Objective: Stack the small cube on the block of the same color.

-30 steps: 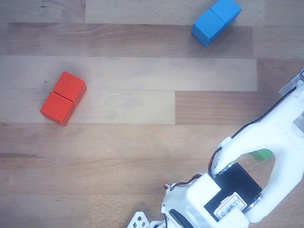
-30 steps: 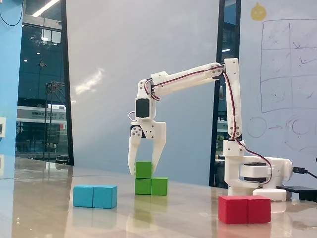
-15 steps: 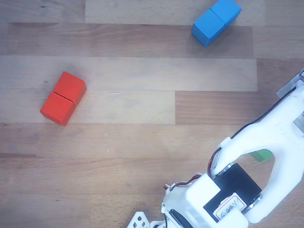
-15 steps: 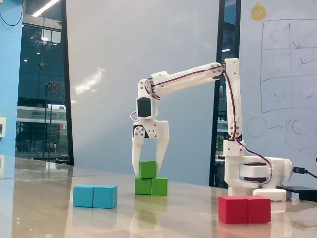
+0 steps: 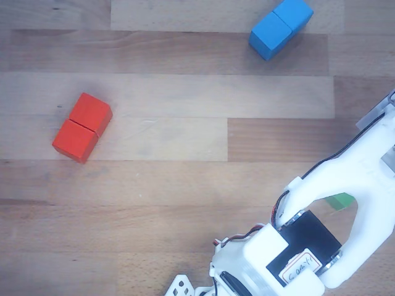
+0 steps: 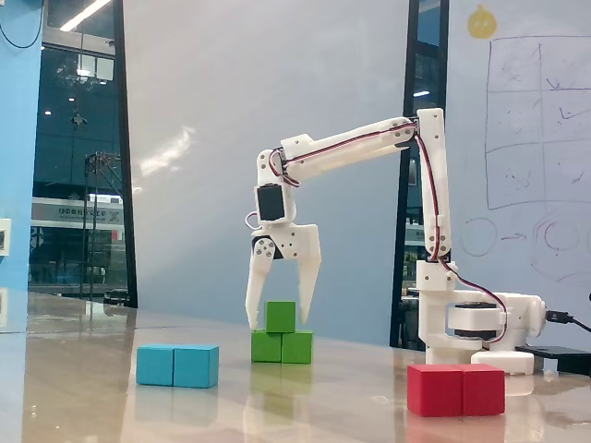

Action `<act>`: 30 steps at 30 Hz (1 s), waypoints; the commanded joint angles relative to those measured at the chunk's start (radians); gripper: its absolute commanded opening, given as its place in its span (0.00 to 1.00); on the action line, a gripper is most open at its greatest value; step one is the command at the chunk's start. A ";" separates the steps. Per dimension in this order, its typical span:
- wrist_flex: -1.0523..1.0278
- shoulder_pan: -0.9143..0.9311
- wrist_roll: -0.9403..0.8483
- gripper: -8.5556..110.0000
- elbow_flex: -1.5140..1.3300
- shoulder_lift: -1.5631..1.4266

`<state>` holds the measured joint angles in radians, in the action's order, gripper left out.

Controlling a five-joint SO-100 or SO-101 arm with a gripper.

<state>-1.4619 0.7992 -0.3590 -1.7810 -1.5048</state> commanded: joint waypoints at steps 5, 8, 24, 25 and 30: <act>-0.060 -0.067 -0.006 0.30 0.023 -0.026; -0.064 -0.149 -0.002 0.30 0.023 -0.031; 0.015 -0.675 0.015 0.29 0.040 -0.041; 0.048 -0.696 0.032 0.29 0.034 -0.058; 0.215 -0.779 0.186 0.29 -0.081 -0.209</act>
<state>-1.3346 0.0782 -0.2531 -1.8116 -1.5463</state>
